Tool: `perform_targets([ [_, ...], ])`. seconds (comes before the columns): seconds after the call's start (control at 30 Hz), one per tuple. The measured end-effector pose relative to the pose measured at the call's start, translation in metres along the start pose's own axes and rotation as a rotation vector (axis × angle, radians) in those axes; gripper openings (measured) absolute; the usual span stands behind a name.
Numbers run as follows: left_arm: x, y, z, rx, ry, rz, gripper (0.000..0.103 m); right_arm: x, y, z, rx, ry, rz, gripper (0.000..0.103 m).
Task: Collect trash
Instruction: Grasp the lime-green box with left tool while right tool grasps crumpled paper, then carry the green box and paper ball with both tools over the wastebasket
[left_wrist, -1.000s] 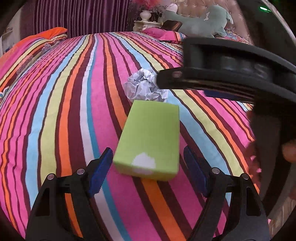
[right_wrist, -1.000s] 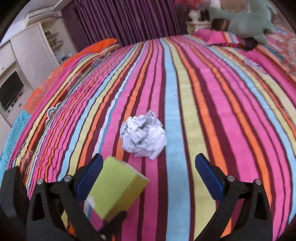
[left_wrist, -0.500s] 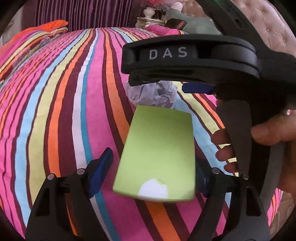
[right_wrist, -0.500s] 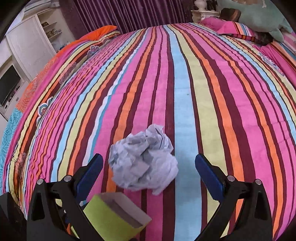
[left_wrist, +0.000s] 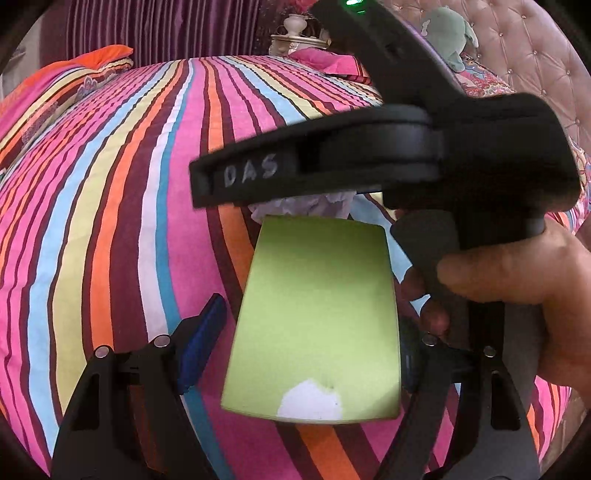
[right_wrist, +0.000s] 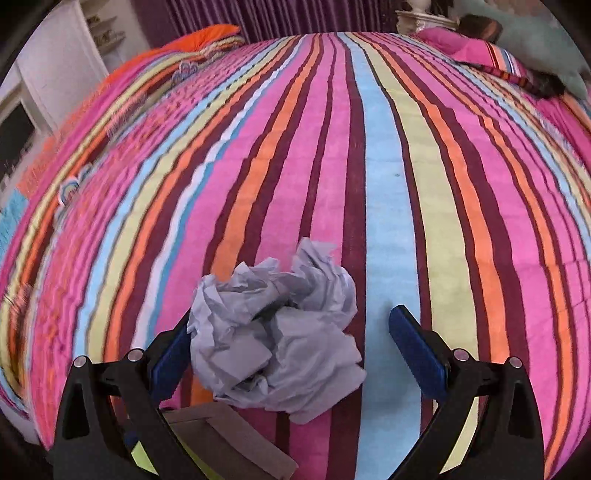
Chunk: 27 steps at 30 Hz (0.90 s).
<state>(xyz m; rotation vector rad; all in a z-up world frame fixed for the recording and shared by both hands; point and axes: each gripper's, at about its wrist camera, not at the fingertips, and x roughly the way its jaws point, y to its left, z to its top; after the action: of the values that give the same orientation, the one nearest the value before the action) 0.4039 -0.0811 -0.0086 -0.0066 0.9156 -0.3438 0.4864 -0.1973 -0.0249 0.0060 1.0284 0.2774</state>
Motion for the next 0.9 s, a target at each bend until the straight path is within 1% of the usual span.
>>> perform_targets([
  [0.03,-0.001,-0.001,0.0,0.004,0.0,-0.003,0.068,0.001,0.001,0.0,-0.009,0.004,-0.011,0.094],
  [0.07,-0.001,-0.001,0.0,0.006,0.001,-0.006,0.066,0.002,0.002,-0.001,-0.024,0.009,-0.033,0.091],
  [0.1,-0.001,-0.001,0.0,0.008,0.002,-0.01,0.059,0.001,0.003,-0.002,-0.027,0.008,-0.05,0.087],
  [0.2,-0.001,-0.003,0.0,0.017,0.008,-0.002,0.058,-0.005,-0.003,-0.005,0.009,-0.009,-0.078,0.071],
  [0.23,-0.001,-0.003,0.0,0.016,0.008,0.0,0.058,-0.005,-0.004,-0.005,0.016,-0.01,-0.081,0.062],
  [0.3,-0.002,-0.003,0.0,0.005,0.01,0.002,0.058,-0.01,-0.011,-0.007,0.042,-0.013,-0.07,0.06],
  [0.4,-0.005,-0.004,-0.001,-0.002,0.015,0.003,0.057,-0.02,-0.019,-0.015,0.071,-0.041,-0.1,0.06],
  [0.6,-0.025,-0.016,-0.001,0.014,0.003,0.013,0.058,-0.046,-0.046,-0.036,0.18,-0.062,-0.094,0.059],
  [0.67,-0.033,-0.019,-0.002,0.013,0.002,0.014,0.058,-0.059,-0.055,-0.05,0.219,-0.064,-0.095,0.059],
  [0.77,-0.049,-0.026,-0.008,0.028,-0.003,0.026,0.058,-0.07,-0.059,-0.061,0.257,-0.067,-0.089,0.059],
  [0.9,-0.074,-0.031,-0.022,0.031,-0.006,0.039,0.058,-0.095,-0.063,-0.093,0.317,-0.08,-0.062,0.059],
])
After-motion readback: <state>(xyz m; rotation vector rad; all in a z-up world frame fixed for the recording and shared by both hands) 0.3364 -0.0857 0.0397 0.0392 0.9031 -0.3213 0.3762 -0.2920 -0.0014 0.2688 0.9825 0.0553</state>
